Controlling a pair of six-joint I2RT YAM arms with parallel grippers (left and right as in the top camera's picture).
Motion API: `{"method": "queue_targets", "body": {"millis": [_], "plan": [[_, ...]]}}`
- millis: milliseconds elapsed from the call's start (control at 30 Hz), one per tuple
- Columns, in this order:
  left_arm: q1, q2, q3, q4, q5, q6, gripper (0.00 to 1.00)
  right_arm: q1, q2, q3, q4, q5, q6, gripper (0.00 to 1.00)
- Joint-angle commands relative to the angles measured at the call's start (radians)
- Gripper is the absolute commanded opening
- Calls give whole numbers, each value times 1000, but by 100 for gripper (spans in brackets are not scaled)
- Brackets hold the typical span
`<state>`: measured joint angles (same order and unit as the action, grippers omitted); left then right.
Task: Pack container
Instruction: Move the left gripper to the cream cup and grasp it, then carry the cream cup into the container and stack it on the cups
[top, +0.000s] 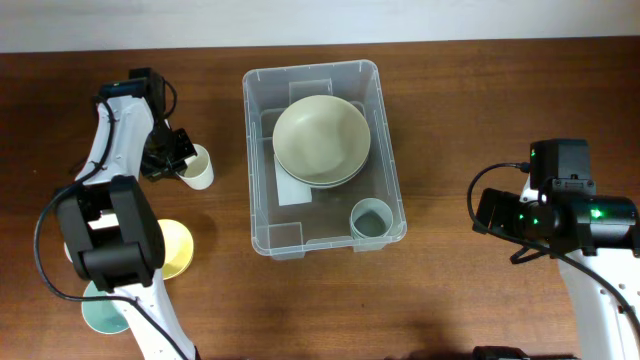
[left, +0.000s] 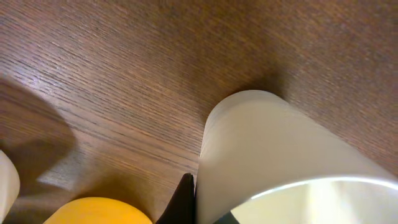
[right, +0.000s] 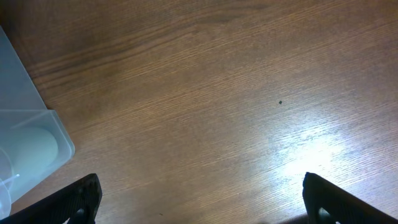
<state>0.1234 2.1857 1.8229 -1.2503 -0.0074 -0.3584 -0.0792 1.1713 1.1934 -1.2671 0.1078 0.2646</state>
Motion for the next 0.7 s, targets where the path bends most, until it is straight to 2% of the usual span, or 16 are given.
{"method": "queue_targets", "body": {"millis": [0, 233, 300, 367, 667], "plan": [[-19, -89, 72, -14, 11, 13, 1, -6, -7, 0, 0, 2, 2, 99], [-171, -312, 166, -71, 11, 13, 0, -6, -7, 0, 2, 2, 2, 99], [-232, -364, 166, -71, 11, 13, 1, -6, -7, 0, 3, 2, 2, 99], [-356, -423, 166, -68, 11, 13, 0, -6, -7, 0, 3, 2, 2, 99], [-686, -375, 165, -45, 46, -11, 1, -6, -7, 0, 0, 2, 3, 99]]}}
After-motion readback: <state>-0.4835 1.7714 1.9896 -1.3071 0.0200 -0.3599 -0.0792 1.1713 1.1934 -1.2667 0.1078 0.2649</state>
